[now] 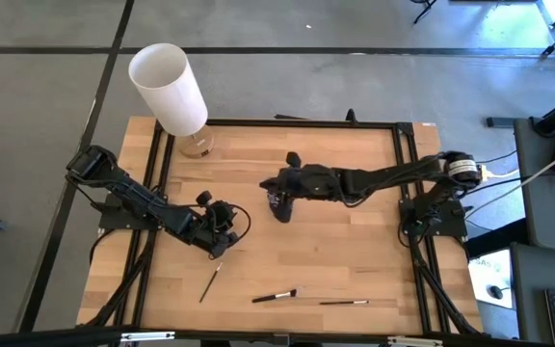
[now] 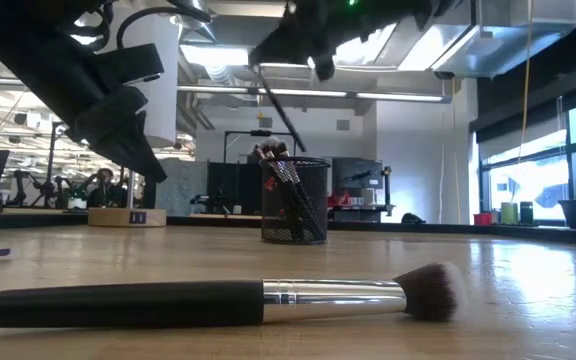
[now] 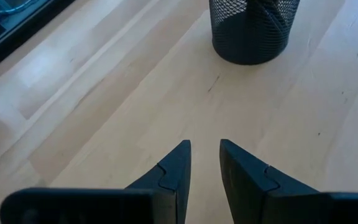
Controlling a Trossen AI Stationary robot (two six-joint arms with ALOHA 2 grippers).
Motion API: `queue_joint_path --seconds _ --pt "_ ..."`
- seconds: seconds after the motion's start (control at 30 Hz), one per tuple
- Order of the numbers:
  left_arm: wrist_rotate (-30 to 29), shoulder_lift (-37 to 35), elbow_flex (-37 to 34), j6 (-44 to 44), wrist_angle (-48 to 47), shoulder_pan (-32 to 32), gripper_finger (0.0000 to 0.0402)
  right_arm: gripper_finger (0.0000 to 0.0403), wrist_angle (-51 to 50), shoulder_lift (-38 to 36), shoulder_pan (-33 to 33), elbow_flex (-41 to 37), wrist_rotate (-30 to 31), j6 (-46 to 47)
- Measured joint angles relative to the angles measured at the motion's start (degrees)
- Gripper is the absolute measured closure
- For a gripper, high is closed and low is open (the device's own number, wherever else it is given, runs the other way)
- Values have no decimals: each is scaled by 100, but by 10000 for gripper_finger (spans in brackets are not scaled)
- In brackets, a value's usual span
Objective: Pick & Place Makeup Brushes
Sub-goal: Put the eyeshadow brush into the makeup brush holder
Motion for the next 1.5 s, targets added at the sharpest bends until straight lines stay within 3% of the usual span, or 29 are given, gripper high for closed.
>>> queue_joint_path --seconds 0.13,0.27,0.5,0.6,0.73,0.87,1.07,1.33,1.5 --pt "5 0 0 -10 -9 -42 320 401 126 181 16 -23 359 271" --pt "1 0 0 -12 -96 -118 320 397 1119 157 76 -671 902 333" --pt "-140 0 0 -32 -160 -216 320 378 2608 48 -58 -1864 582 1035" --pt "-223 0 0 -28 -163 -216 320 353 2623 51 -147 -2071 450 1331" --pt "-764 0 0 234 -160 -217 320 303 2585 48 -252 -2105 310 1368" --pt "-678 -40 53 875 -254 -186 320 258 2836 18 -279 -2109 405 966" --pt "590 -243 719 930 -1810 -76 320 241 2959 -452 -279 -2109 787 304" --pt "3686 -503 1105 1066 -4347 -94 320 244 1839 -1238 -279 -2105 396 545" --pt "4125 -540 718 1343 -4825 -249 320 244 1186 -1231 -258 -2103 36 878"
